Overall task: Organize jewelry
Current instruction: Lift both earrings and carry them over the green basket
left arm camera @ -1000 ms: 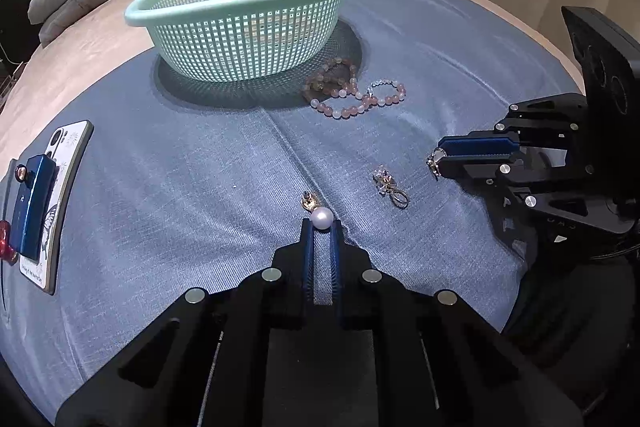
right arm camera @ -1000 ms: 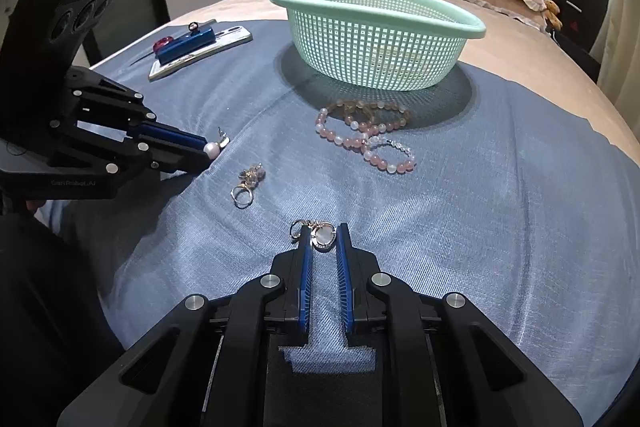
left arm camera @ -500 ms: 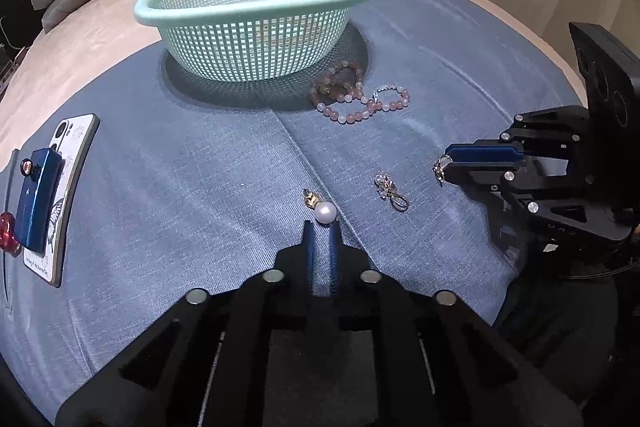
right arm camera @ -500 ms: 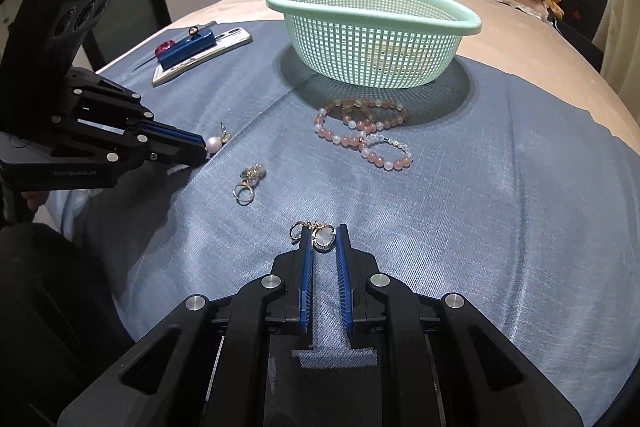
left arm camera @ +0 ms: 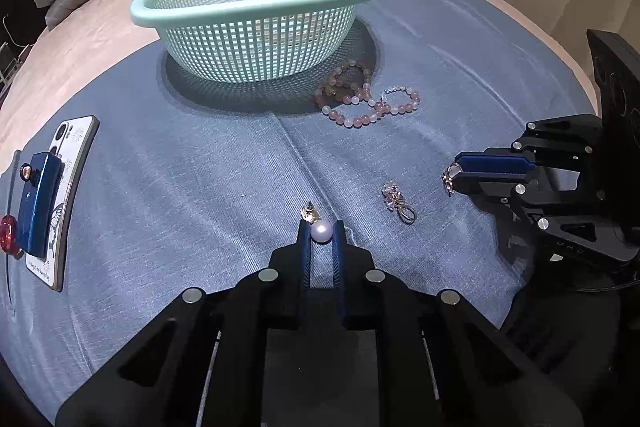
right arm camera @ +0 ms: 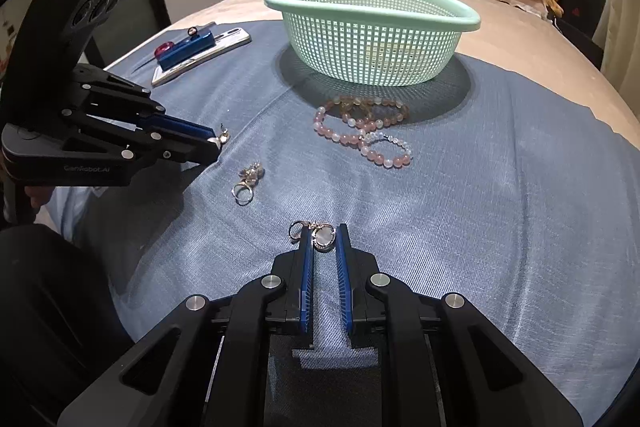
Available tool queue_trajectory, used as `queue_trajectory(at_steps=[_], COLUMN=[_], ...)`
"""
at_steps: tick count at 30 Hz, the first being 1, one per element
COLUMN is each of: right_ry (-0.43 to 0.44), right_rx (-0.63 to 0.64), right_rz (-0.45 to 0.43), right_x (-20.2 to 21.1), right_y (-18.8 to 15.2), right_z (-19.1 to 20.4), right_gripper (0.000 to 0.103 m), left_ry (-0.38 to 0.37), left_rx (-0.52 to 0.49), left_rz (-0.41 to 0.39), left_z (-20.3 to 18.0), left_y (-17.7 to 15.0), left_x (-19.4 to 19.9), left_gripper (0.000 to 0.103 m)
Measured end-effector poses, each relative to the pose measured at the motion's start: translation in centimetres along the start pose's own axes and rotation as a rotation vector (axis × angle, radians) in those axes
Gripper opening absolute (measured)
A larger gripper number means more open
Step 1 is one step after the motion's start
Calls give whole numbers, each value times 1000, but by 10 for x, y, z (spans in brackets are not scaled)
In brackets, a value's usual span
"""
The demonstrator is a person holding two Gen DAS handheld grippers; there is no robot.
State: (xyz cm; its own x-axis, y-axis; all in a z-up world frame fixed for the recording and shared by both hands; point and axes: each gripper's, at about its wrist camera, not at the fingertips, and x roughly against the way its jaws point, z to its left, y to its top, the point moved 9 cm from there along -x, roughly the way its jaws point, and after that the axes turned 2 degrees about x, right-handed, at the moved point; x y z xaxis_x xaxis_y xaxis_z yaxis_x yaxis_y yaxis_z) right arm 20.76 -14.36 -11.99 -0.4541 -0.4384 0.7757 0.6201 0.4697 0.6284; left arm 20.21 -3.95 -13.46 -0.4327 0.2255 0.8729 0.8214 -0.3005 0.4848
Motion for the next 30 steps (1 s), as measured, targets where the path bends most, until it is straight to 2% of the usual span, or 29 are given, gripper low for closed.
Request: queue_trajectory(at_steps=[4, 8, 15, 19, 25, 30], right_ry=[-1, -31, -48, -69, -72, -50], right_rx=[-5, 4, -21, -35, -31, -24], right_rz=[-20, -73, -164, -207, -219, -199], right_x=[12, 35, 83, 103, 102, 76], right_y=[10, 38, 104, 140, 179, 197], right_z=[-3, -13, -39, -53, -65, -69], right_gripper=[11, 11, 11, 11, 11, 11], left_ry=[-12, 5, 42, 62, 32, 20], left_rx=[-14, -56, -77, -92, -81, -79], left_rz=[-4, -20, -90, -119, -148, -139], left_z=[5, 8, 26, 35, 38, 44], left_y=[2, 17, 70, 102, 136, 154], left_x=[15, 39, 85, 99, 104, 88], left_gripper=[11, 11, 11, 11, 11, 11])
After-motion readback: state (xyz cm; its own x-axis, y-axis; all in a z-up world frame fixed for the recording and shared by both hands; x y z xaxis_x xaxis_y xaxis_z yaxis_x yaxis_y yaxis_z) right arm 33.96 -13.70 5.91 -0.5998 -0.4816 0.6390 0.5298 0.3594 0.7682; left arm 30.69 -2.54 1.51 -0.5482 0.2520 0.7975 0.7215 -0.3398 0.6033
